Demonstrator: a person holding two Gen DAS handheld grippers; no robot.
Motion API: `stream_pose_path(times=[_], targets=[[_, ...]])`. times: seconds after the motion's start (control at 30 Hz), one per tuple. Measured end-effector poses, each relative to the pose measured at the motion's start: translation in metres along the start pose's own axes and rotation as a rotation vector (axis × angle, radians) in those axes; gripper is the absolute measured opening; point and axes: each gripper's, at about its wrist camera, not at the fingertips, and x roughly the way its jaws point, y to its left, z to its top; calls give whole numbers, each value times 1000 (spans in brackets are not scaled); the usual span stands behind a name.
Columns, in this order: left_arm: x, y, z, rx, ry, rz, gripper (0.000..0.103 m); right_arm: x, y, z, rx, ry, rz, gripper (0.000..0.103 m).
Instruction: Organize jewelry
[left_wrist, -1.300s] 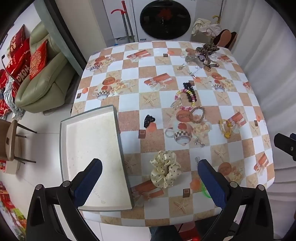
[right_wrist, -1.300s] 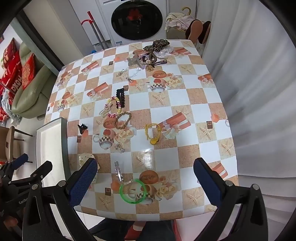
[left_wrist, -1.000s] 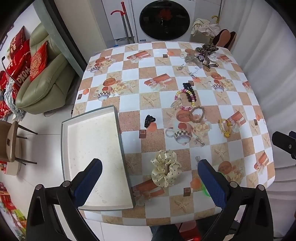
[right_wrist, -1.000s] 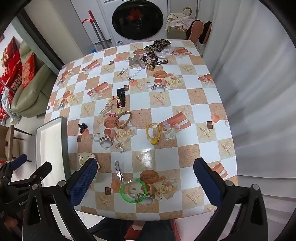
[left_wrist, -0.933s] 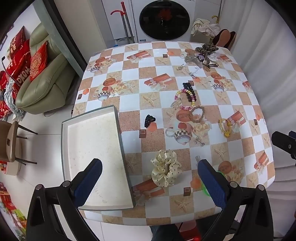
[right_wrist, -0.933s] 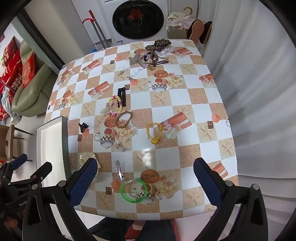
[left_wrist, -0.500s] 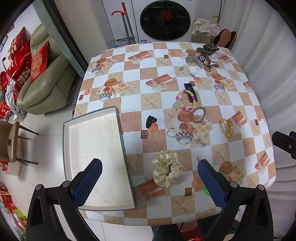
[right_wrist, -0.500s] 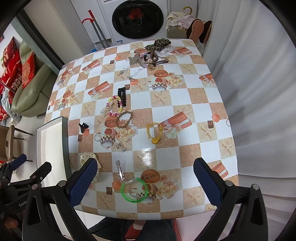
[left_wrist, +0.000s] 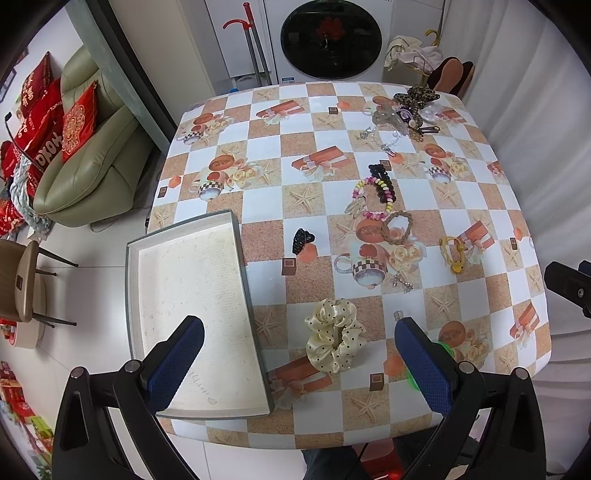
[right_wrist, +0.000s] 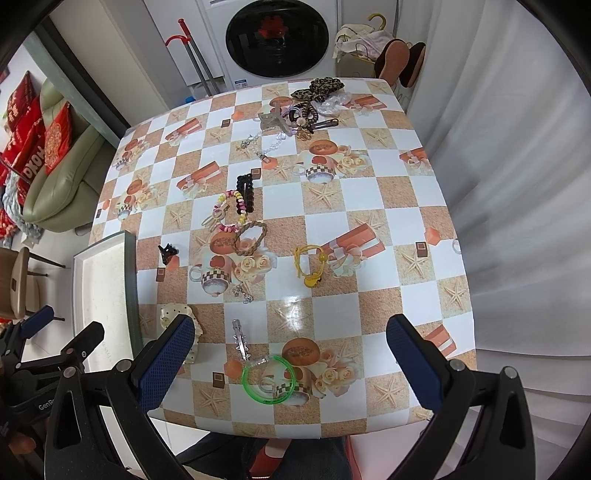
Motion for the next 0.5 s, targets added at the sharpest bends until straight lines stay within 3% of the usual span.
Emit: stream_pose_path(times=[0.5], targets=[[0, -1, 0, 0, 1, 3, 103, 1, -1, 1, -1, 1, -1, 103]])
